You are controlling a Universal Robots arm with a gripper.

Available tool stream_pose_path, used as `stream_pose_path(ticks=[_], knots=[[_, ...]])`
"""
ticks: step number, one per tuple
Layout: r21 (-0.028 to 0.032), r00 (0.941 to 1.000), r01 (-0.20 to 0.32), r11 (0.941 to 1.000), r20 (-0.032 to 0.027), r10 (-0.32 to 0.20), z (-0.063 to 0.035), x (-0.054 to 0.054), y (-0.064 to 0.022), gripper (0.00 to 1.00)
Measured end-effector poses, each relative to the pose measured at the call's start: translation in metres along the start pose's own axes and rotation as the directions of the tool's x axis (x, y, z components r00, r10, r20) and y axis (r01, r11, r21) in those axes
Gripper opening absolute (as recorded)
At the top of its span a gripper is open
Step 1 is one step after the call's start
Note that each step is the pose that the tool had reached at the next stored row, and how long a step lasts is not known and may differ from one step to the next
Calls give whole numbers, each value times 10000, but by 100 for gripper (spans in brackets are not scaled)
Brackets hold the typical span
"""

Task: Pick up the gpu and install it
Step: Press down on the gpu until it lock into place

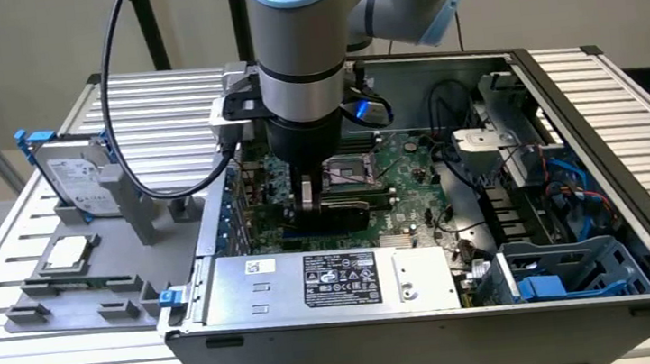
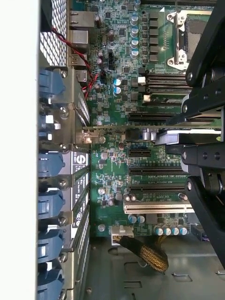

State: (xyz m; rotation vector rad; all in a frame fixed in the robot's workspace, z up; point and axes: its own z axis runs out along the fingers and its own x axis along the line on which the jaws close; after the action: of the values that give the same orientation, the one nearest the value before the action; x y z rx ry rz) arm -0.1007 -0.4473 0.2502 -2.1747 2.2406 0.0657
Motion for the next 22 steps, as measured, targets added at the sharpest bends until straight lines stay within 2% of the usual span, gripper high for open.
stream_pose_path(ticks=[2, 3, 5, 14, 15, 22], knots=[[0, 10000, 0, 10000, 1, 0, 0, 0, 0, 0], [1, 10000, -4, 10000, 19, 4, 3, -2, 2, 100], [2, 10000, -3, 10000, 5, 3, -36, -3, 2, 100], [-9, 10000, 0, 10000, 1, 0, -406, -18, 7, 100], [-9, 10000, -1, 10000, 0, 1, -414, -18, 7, 0], [-8, 10000, 0, 10000, 1, 0, -414, -18, 7, 0]])
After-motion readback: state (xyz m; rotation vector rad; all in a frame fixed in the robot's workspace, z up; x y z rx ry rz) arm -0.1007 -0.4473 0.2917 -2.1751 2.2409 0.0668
